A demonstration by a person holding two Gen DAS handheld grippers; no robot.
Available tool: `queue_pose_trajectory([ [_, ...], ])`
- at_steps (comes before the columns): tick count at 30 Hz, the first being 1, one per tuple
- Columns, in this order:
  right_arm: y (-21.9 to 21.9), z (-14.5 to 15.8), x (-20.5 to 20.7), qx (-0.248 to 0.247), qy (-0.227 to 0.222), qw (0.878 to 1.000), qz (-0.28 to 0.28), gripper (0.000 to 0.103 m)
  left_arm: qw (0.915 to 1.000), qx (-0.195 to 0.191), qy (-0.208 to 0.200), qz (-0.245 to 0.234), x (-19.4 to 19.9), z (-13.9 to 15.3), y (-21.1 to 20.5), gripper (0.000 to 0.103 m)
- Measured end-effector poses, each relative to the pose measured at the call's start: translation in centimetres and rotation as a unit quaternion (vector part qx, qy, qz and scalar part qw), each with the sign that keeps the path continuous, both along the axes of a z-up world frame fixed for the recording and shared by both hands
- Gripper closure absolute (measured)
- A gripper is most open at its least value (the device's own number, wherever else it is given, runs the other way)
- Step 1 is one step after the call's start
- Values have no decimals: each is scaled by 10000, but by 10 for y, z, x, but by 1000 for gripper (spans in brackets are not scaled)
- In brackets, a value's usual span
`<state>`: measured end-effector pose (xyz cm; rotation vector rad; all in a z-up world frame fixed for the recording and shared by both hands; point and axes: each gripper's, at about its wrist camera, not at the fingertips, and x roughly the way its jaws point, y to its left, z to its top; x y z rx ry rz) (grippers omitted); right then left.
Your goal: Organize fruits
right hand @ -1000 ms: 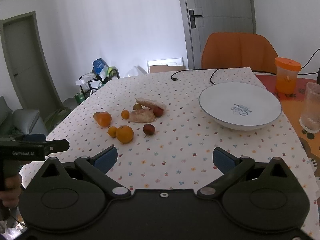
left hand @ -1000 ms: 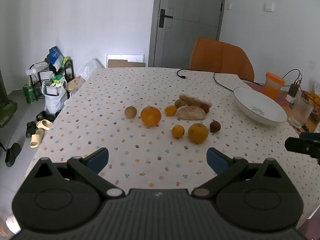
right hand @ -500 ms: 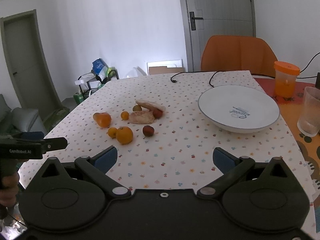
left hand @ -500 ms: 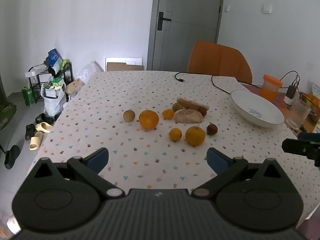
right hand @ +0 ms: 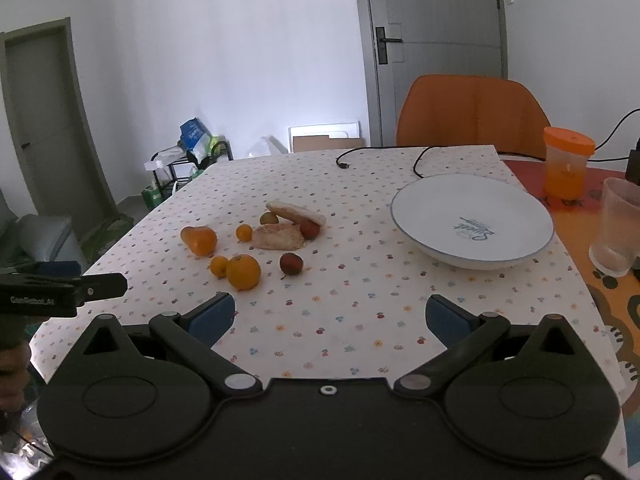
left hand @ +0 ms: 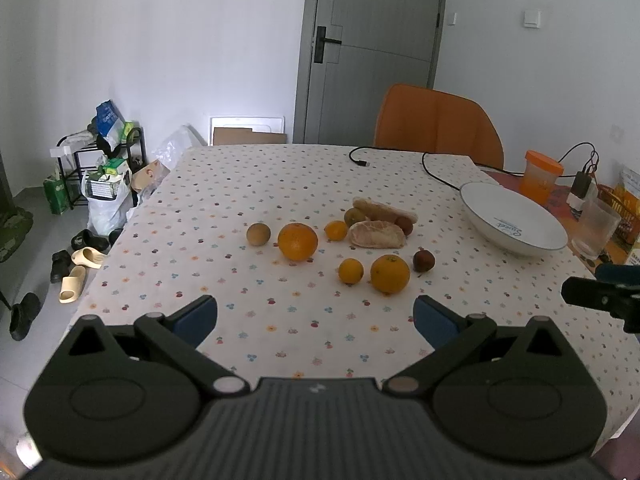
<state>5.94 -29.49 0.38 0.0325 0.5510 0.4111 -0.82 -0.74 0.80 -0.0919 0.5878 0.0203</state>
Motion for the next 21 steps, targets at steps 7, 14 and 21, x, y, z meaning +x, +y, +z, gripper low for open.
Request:
queue_pose_trajectory([
  [7,-1,0,0,17,-10,10000,13,0,10000,10,1,1,0,0,0,0],
  [14,0,1,-1,12,-11,10000,10,0,10000,9,12,-16,0,0,0,0],
  [21,3,-1,1,4,5,10000,28,0,10000,13,-67,47,1,0,2,0],
])
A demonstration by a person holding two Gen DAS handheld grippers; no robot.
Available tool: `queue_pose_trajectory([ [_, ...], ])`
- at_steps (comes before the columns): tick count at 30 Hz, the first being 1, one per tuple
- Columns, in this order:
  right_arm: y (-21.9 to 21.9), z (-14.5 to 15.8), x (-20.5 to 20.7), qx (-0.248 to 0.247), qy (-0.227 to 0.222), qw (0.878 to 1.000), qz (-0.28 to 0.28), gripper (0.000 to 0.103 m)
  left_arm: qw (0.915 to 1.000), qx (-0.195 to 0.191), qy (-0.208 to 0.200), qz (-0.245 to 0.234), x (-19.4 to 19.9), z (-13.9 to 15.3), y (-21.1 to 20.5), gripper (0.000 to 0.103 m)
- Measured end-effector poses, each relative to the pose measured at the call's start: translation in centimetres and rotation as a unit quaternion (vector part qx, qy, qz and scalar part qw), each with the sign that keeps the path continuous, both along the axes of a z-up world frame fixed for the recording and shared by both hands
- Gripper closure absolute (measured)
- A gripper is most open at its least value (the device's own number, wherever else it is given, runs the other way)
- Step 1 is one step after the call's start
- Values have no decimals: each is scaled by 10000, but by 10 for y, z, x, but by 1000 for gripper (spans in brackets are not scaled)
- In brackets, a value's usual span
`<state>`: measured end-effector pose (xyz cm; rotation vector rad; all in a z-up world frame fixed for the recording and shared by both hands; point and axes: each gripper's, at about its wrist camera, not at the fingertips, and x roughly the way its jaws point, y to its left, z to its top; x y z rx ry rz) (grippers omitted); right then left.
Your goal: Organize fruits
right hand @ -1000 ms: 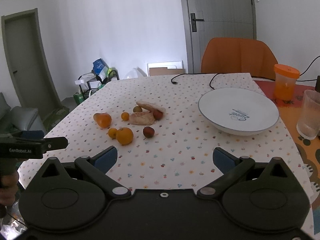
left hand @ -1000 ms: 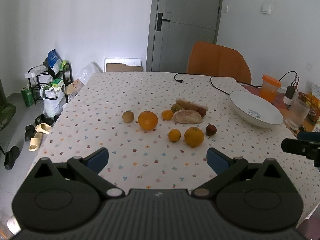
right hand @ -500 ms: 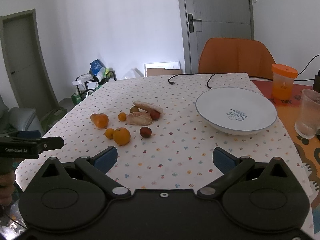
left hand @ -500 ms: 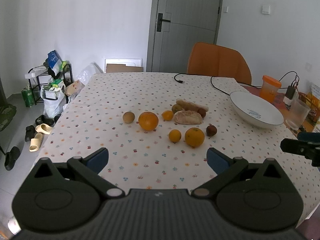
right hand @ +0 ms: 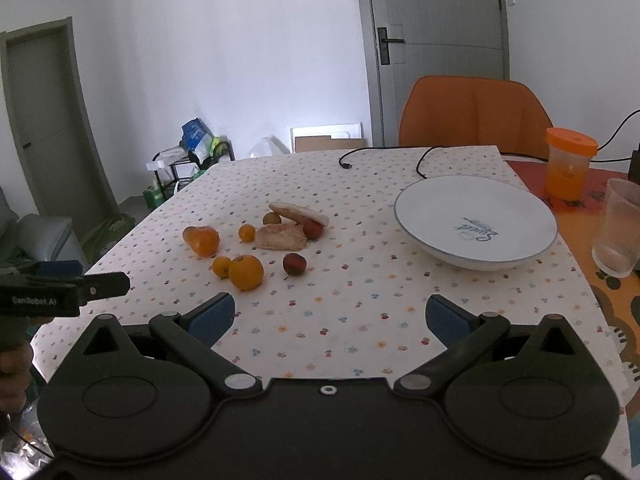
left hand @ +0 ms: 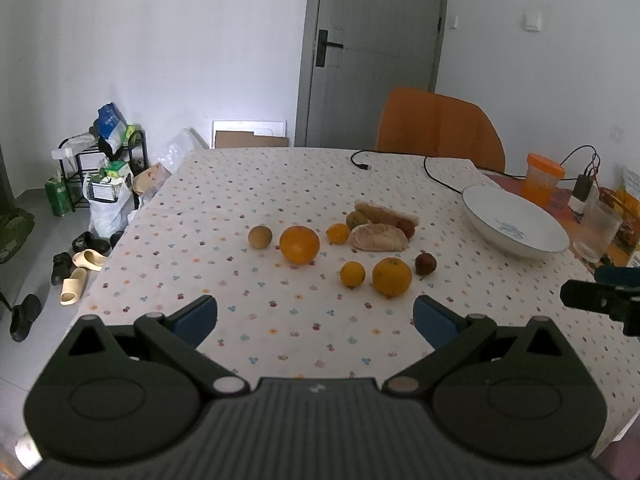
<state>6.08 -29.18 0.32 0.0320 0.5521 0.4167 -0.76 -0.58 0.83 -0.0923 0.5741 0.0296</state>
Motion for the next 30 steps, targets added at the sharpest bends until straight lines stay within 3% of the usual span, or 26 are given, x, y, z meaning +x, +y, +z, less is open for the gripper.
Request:
queue_pose_trajectory([
  [30,5,-23,39,165,-23,9998,137,1,9995,-201,-223,112,24,-20,4,2],
])
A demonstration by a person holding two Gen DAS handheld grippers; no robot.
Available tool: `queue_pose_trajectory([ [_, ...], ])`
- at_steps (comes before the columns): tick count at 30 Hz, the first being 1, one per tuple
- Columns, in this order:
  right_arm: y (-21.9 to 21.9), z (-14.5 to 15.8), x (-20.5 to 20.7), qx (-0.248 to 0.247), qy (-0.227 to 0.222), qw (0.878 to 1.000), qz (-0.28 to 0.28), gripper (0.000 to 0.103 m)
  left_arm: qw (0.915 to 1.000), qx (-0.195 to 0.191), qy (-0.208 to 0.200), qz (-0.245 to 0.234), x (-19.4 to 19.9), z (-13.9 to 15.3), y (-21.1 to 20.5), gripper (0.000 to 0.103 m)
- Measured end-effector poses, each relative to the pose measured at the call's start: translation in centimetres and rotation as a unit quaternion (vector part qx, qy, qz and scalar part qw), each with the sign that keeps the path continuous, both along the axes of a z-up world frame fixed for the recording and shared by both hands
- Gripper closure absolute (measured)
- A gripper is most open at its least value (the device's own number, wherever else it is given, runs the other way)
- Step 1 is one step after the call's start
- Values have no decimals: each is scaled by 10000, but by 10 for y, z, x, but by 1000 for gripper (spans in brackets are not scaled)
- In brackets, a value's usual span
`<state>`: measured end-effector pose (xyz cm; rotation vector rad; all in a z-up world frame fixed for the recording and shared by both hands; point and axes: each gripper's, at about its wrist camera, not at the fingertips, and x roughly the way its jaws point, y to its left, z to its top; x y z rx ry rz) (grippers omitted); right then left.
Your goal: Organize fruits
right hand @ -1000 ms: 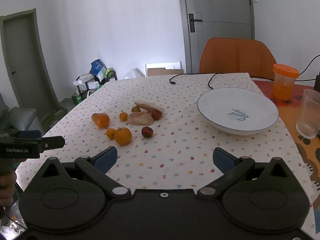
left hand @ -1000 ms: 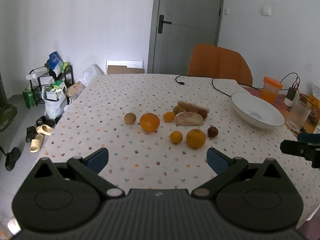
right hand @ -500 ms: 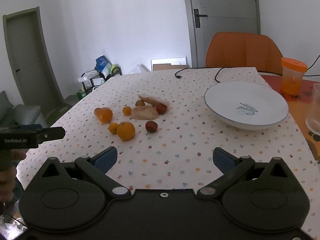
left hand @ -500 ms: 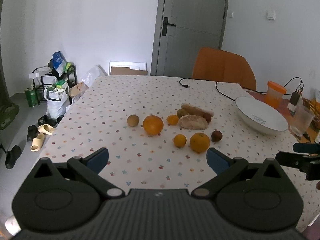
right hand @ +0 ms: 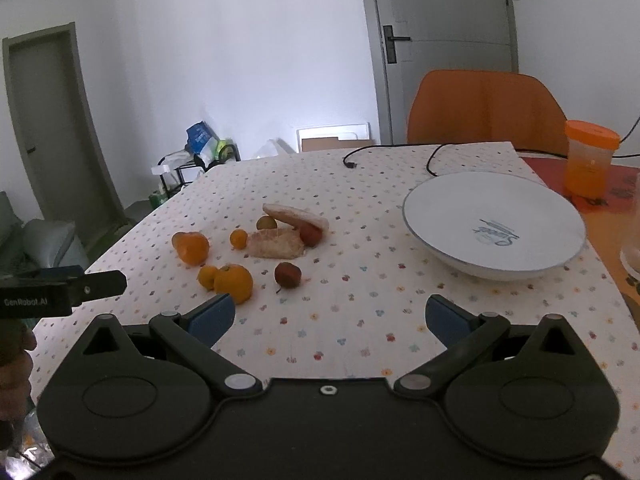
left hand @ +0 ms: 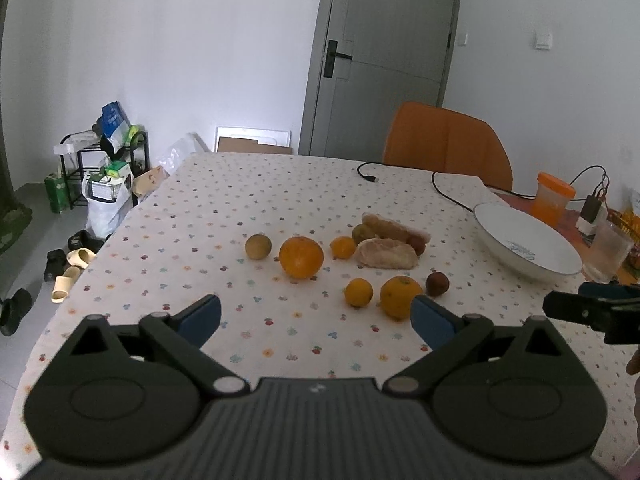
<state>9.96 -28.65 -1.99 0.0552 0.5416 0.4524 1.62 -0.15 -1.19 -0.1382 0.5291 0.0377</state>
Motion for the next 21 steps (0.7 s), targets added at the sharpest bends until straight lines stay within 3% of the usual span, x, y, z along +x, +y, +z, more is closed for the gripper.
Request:
queue_pose_trajectory([
  [2,4,-3,6,4,15,10000,84,1,10000,18,-28,-25,4,-1,-1,4],
  [14,24,-8,36,89,115,9992,386,33,9996,-6,108,-243,35,-6,-13,33],
  [21,32,-11,49,161,244,9987,408,45,9995,-10,135,-300,42,-15,-19,42],
])
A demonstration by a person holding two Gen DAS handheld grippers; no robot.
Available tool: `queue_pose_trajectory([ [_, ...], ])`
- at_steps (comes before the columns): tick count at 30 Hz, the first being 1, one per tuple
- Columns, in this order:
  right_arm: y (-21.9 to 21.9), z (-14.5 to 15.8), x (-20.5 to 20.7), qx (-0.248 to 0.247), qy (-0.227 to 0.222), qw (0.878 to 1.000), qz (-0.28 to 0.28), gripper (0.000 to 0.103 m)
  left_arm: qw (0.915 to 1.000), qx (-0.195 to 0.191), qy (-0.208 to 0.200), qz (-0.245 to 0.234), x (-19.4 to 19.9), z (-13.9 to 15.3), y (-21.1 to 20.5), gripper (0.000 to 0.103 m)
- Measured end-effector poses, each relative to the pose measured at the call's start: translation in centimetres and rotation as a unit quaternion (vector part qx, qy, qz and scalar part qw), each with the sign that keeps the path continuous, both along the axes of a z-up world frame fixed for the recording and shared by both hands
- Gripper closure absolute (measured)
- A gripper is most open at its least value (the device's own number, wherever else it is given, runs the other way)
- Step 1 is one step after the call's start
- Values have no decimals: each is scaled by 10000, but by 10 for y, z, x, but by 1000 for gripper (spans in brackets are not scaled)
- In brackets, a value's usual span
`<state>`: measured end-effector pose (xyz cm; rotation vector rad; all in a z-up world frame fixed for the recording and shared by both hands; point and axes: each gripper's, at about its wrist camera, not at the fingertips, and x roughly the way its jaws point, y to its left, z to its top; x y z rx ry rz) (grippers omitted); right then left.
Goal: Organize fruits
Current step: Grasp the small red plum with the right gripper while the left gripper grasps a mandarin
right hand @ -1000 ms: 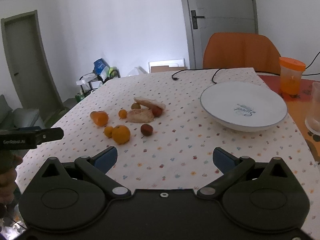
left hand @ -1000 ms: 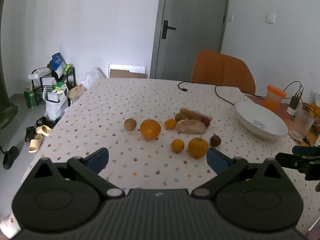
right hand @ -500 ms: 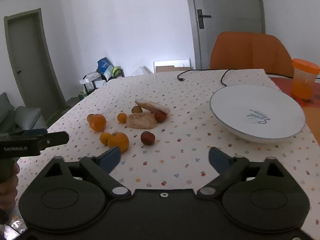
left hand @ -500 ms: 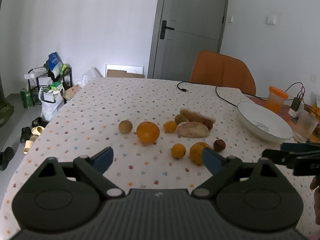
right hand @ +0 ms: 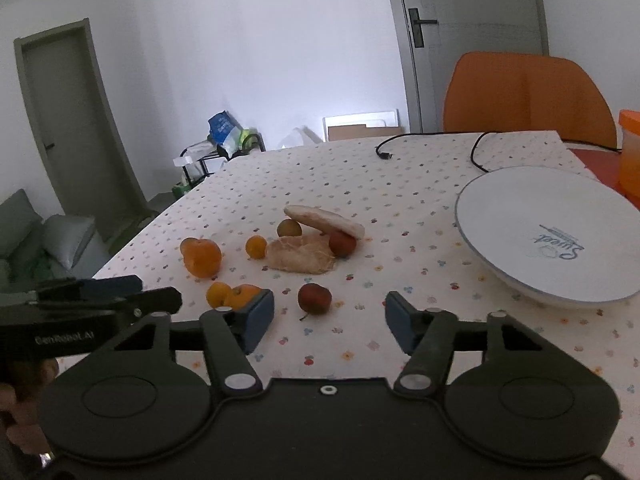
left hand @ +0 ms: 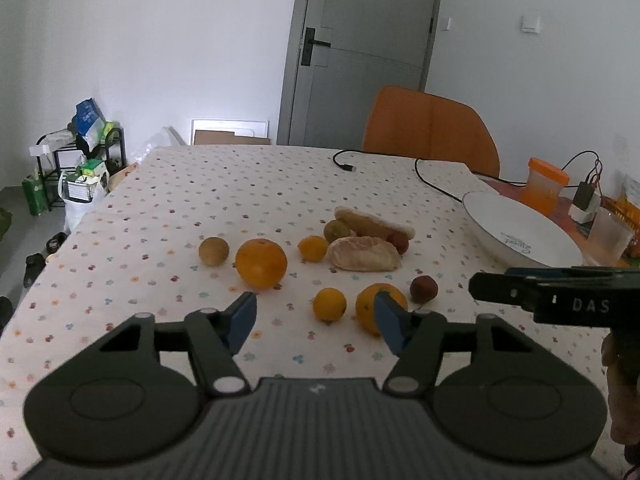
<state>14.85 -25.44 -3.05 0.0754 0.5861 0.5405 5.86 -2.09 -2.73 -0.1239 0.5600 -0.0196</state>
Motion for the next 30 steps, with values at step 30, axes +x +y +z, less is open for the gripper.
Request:
queue_pose_trajectory([
  [30,33,-25,29,39,152,9998,77,81,9978,-572,322,85,38,-30,11,82],
])
